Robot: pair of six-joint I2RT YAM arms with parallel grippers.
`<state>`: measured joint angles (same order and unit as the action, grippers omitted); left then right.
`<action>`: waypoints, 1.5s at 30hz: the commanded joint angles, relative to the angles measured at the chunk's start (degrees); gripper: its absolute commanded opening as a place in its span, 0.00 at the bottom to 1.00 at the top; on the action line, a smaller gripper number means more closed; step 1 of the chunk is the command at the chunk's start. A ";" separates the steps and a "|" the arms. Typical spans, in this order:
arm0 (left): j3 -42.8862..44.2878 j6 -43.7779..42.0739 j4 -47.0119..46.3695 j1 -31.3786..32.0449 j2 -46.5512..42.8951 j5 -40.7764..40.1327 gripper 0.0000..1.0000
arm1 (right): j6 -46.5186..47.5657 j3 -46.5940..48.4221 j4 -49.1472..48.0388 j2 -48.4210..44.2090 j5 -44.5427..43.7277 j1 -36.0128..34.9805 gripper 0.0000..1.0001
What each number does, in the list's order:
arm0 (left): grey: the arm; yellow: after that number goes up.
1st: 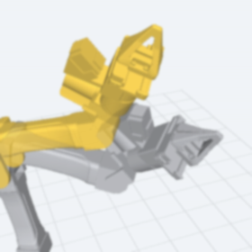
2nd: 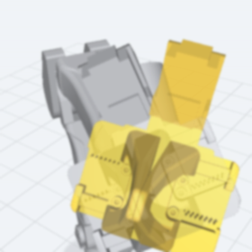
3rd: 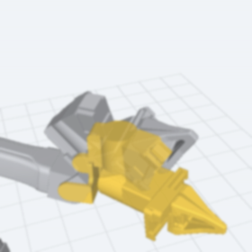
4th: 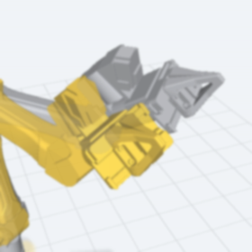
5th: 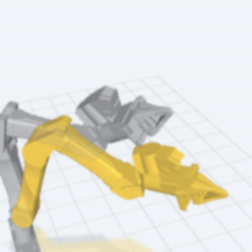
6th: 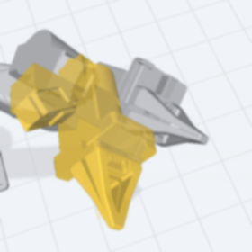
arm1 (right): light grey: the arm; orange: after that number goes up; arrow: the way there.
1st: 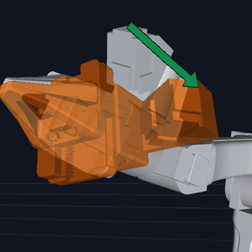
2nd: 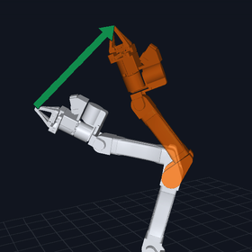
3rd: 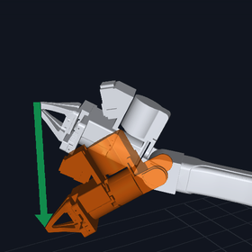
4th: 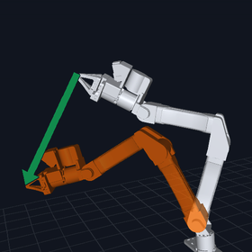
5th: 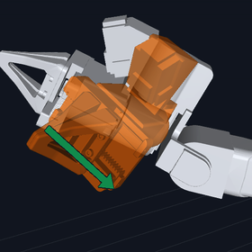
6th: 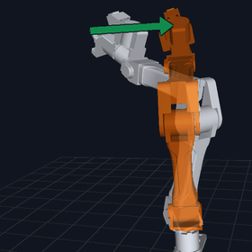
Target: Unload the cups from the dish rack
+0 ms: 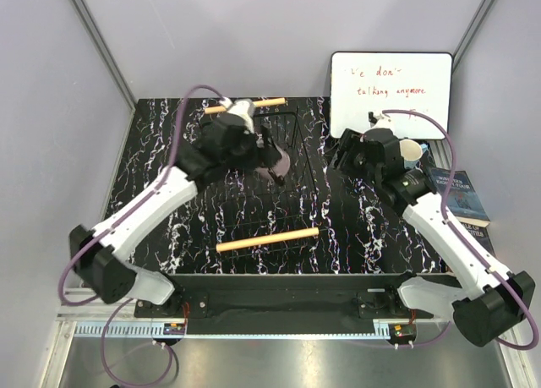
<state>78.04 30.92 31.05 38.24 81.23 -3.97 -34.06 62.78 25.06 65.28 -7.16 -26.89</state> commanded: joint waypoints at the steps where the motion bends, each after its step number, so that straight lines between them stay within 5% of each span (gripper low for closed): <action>1: -7.00 6.58 -21.34 -8.33 -6.42 21.21 0.00 | -0.74 -3.71 -10.28 -4.27 10.65 -0.53 0.66; 7: -21.08 18.81 -48.43 -13.10 -8.37 37.25 0.00 | -4.68 -8.81 -21.25 -7.09 21.29 -0.53 0.65; 15: -30.74 31.56 -77.06 -13.54 -7.32 46.24 0.00 | -12.07 -13.74 -37.00 -8.06 30.27 -0.53 0.64; 33: -35.41 41.86 -93.01 -11.53 -2.84 49.67 0.00 | -22.00 -14.36 -53.25 1.16 41.43 -0.70 0.57; 39: -35.24 39.40 -90.46 -9.68 -2.39 50.37 0.00 | -22.36 -14.00 -53.89 3.54 42.49 -1.67 0.37; 43: -35.50 39.13 -90.20 -9.67 -1.95 50.72 0.00 | -22.10 -14.62 -53.10 2.93 41.35 -1.76 0.03; 45: -35.41 38.09 -88.71 -9.67 -1.87 50.90 0.00 | -21.40 -14.80 -51.79 2.40 41.26 -1.76 0.00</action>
<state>41.60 70.81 -53.30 26.65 80.01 45.30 -59.02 47.55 -27.70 67.85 34.50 -27.29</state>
